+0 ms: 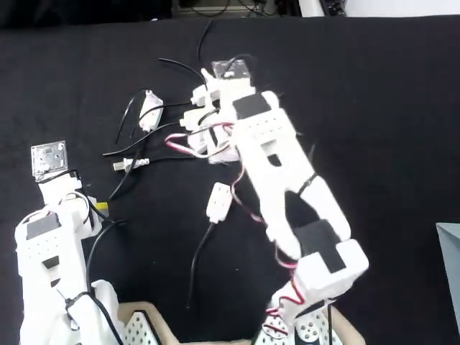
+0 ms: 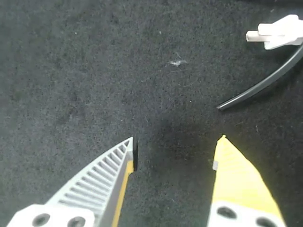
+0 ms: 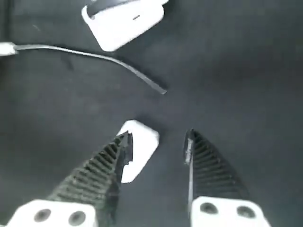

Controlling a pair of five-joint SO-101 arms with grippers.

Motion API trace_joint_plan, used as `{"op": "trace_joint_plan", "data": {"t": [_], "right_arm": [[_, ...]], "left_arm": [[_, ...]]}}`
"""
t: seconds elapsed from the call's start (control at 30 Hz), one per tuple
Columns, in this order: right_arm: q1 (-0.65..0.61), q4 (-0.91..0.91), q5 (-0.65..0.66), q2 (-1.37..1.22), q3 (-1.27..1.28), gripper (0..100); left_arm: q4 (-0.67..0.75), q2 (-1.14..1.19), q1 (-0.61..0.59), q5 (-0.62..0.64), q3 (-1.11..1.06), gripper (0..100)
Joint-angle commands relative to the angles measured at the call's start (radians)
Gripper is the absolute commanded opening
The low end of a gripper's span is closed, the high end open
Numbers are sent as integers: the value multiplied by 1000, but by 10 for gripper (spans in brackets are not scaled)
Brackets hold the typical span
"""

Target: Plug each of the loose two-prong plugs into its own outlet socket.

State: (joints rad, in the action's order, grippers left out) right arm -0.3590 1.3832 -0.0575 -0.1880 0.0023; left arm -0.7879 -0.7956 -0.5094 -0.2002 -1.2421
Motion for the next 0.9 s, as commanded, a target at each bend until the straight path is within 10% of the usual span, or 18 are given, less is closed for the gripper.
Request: {"op": "trace_joint_plan", "data": {"t": [0.0,0.27,0.87], "right_arm": [[28,-17,212,-59,-33,162],[23,-126,411,-251,-93,162],[-5,-140,416,-469,-323,162]], "left_arm": [[18,-18,8,3,7,274],[18,-18,10,3,7,274],[18,-18,12,2,4,274]]}}
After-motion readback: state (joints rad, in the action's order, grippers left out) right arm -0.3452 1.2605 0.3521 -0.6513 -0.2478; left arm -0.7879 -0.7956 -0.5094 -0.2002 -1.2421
